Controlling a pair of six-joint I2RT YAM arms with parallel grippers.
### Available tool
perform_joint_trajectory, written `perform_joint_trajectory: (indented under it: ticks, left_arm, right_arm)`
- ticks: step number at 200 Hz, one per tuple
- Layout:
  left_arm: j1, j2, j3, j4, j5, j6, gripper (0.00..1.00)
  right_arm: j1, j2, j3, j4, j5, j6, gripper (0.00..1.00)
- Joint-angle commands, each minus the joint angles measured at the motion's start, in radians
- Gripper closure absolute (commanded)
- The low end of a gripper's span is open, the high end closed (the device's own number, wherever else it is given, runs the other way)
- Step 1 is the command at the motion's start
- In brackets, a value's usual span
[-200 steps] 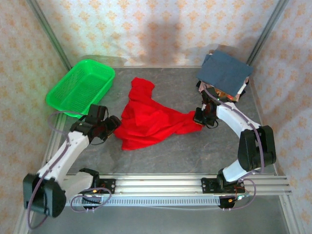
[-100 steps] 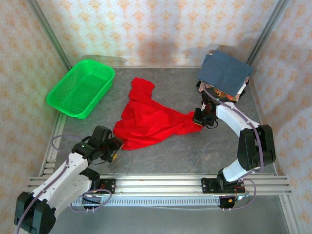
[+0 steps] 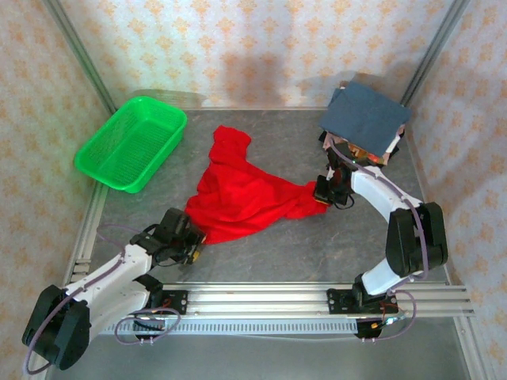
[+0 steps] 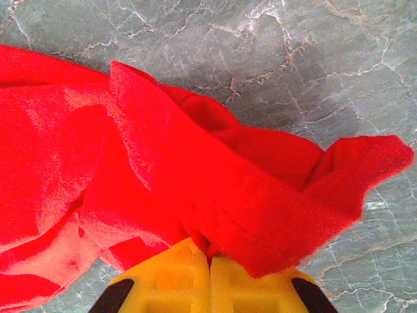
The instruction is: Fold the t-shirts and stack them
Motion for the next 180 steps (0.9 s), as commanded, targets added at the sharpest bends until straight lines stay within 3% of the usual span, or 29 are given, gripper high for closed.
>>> perform_joint_trajectory:
  ticks: [1, 49, 84, 139, 159, 180]
  left_arm:
    - [-0.010, 0.013, -0.026, 0.116, -0.044, -0.061, 0.51]
    - [-0.011, 0.068, -0.026, 0.225, -0.074, -0.100, 0.53]
    - [-0.013, 0.207, 0.043, 0.302, -0.078, -0.081, 0.56]
    - [-0.014, 0.296, 0.140, 0.268, -0.157, -0.038, 0.89]
    - [-0.013, 0.310, 0.161, 0.257, -0.167, -0.016, 1.00]
    - [-0.014, 0.278, 0.182, 0.187, -0.182, 0.026, 1.00]
  right_arm:
    - [-0.006, 0.004, -0.020, 0.015, -0.005, -0.010, 0.94]
    - [-0.007, -0.003, -0.046, 0.027, -0.007, -0.009, 0.94]
    - [-0.006, -0.014, -0.075, 0.026, 0.009, -0.018, 0.94]
    - [-0.006, -0.070, -0.153, 0.027, 0.015, -0.034, 0.90]
    - [-0.007, -0.103, -0.176, 0.022, 0.016, -0.037, 0.81]
    - [-0.027, -0.146, -0.162, -0.014, 0.017, -0.034, 0.57]
